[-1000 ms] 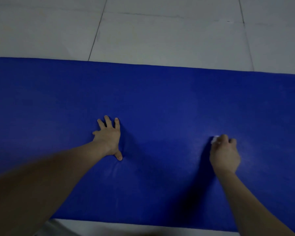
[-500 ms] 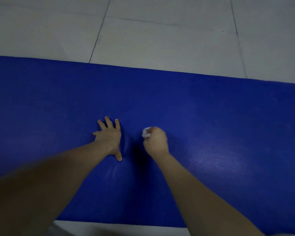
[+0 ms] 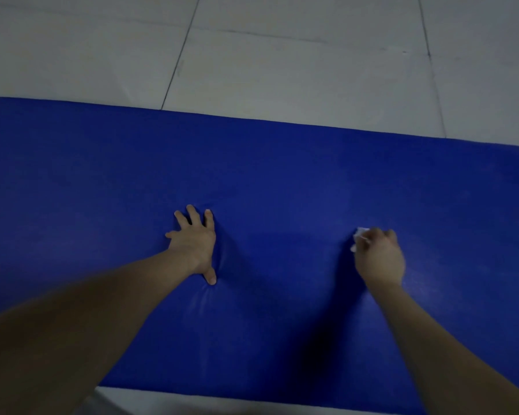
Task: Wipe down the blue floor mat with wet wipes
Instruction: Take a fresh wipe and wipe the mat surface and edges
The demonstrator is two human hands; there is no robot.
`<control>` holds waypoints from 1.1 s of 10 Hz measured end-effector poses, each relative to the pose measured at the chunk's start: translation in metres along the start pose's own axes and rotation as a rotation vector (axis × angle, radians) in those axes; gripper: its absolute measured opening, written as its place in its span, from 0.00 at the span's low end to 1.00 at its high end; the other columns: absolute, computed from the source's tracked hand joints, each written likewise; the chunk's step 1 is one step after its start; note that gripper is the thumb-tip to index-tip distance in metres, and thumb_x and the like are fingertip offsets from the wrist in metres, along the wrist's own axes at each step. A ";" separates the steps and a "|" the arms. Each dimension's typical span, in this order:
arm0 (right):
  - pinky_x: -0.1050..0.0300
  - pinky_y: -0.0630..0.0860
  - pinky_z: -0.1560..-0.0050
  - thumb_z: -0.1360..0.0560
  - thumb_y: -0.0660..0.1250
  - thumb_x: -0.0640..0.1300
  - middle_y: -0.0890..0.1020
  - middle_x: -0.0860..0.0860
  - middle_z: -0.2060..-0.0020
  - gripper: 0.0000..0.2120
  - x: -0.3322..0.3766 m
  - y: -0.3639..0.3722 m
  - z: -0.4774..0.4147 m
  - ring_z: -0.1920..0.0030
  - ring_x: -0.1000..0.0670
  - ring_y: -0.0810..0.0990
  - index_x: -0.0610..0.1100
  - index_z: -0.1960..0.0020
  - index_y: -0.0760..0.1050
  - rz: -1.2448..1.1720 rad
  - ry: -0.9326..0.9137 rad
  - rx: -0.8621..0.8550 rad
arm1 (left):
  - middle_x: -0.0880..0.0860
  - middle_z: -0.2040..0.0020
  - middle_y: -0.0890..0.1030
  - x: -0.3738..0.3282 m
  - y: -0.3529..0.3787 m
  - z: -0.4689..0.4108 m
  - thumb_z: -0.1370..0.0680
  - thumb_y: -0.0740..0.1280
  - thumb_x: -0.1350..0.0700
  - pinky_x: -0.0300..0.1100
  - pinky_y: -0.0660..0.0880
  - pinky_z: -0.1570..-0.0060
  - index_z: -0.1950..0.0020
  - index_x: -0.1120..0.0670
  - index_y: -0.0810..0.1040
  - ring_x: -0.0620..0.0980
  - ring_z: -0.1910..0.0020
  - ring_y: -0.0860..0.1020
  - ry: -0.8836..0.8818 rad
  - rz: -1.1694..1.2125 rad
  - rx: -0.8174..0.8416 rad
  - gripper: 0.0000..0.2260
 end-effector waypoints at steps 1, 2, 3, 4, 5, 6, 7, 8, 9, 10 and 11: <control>0.50 0.69 0.60 0.20 0.66 0.45 0.73 0.38 0.44 0.12 -0.018 -0.007 -0.006 0.58 0.40 0.74 0.35 0.46 0.75 0.010 0.089 -0.065 | 0.67 0.21 0.33 0.000 0.000 -0.001 0.42 0.84 0.38 0.68 0.67 0.30 0.19 0.57 0.31 0.73 0.21 0.42 0.004 0.005 -0.003 0.74; 0.51 0.70 0.58 0.22 0.71 0.44 0.76 0.39 0.43 0.14 0.014 0.011 -0.003 0.50 0.37 0.79 0.36 0.43 0.74 -0.060 0.095 -0.025 | 0.67 0.21 0.33 -0.001 0.001 -0.002 0.43 0.84 0.38 0.69 0.66 0.30 0.19 0.58 0.31 0.74 0.22 0.41 0.002 0.005 -0.002 0.74; 0.51 0.73 0.55 0.23 0.72 0.47 0.77 0.41 0.43 0.15 0.081 0.038 0.011 0.48 0.40 0.80 0.39 0.43 0.73 -0.099 -0.059 0.022 | 0.67 0.21 0.33 0.000 0.002 -0.003 0.43 0.84 0.38 0.68 0.67 0.30 0.19 0.58 0.31 0.74 0.22 0.41 0.003 -0.003 -0.005 0.74; 0.53 0.72 0.58 0.22 0.69 0.49 0.78 0.44 0.45 0.14 0.152 0.065 0.036 0.48 0.43 0.79 0.42 0.43 0.73 -0.011 -0.280 0.055 | 0.67 0.21 0.33 0.000 0.002 -0.004 0.43 0.84 0.37 0.67 0.67 0.30 0.20 0.57 0.31 0.73 0.22 0.42 0.008 -0.015 -0.005 0.74; 0.53 0.73 0.61 0.21 0.68 0.49 0.78 0.46 0.48 0.12 0.200 0.086 0.063 0.51 0.46 0.79 0.43 0.42 0.72 0.011 -0.518 0.105 | 0.68 0.21 0.34 0.001 0.002 -0.006 0.43 0.83 0.35 0.66 0.69 0.31 0.20 0.58 0.31 0.73 0.21 0.43 0.007 -0.033 -0.014 0.74; 0.53 0.72 0.66 0.22 0.69 0.49 0.79 0.47 0.52 0.11 0.202 0.089 0.065 0.55 0.47 0.79 0.44 0.45 0.74 0.034 -0.675 0.085 | 0.68 0.21 0.34 0.001 0.003 -0.005 0.43 0.83 0.35 0.65 0.70 0.31 0.19 0.57 0.31 0.73 0.21 0.43 0.013 -0.037 -0.021 0.75; 0.53 0.72 0.68 0.24 0.72 0.47 0.80 0.47 0.56 0.10 0.161 0.074 0.037 0.59 0.44 0.80 0.44 0.50 0.75 0.042 -0.587 -0.019 | 0.68 0.21 0.34 0.002 0.003 -0.005 0.44 0.83 0.36 0.66 0.69 0.31 0.19 0.57 0.32 0.73 0.21 0.43 0.022 -0.020 -0.026 0.74; 0.51 0.75 0.63 0.23 0.71 0.47 0.81 0.45 0.53 0.10 0.096 0.049 0.000 0.55 0.42 0.81 0.43 0.48 0.74 0.046 -0.395 -0.054 | 0.67 0.21 0.34 0.003 0.003 -0.004 0.44 0.84 0.36 0.66 0.70 0.31 0.19 0.57 0.32 0.73 0.21 0.43 0.022 -0.014 -0.027 0.75; 0.51 0.70 0.61 0.20 0.67 0.47 0.81 0.43 0.49 0.10 0.028 0.021 -0.029 0.50 0.39 0.81 0.41 0.45 0.72 0.022 -0.155 -0.111 | 0.67 0.21 0.34 0.002 0.002 -0.003 0.44 0.84 0.36 0.66 0.69 0.31 0.19 0.57 0.31 0.73 0.21 0.42 0.023 -0.012 -0.025 0.75; 0.52 0.68 0.61 0.18 0.64 0.46 0.80 0.41 0.48 0.11 -0.005 0.008 -0.040 0.51 0.38 0.80 0.39 0.43 0.69 -0.031 0.035 -0.151 | 0.67 0.21 0.34 0.001 0.001 -0.003 0.44 0.84 0.36 0.66 0.69 0.31 0.19 0.57 0.32 0.73 0.21 0.42 0.020 -0.011 -0.031 0.75; 0.50 0.68 0.61 0.18 0.64 0.45 0.80 0.39 0.47 0.11 0.015 0.017 -0.039 0.51 0.38 0.78 0.38 0.43 0.69 -0.100 0.123 -0.183 | 0.67 0.21 0.34 0.000 0.002 -0.004 0.44 0.84 0.37 0.66 0.69 0.31 0.19 0.57 0.32 0.73 0.21 0.42 0.019 -0.002 -0.027 0.75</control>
Point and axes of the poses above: each hand's wrist, its own z-axis away from the middle knuckle, its own y-axis out of the palm, x = y × z, the point moved 4 cm from there along -z, towards the middle knuckle
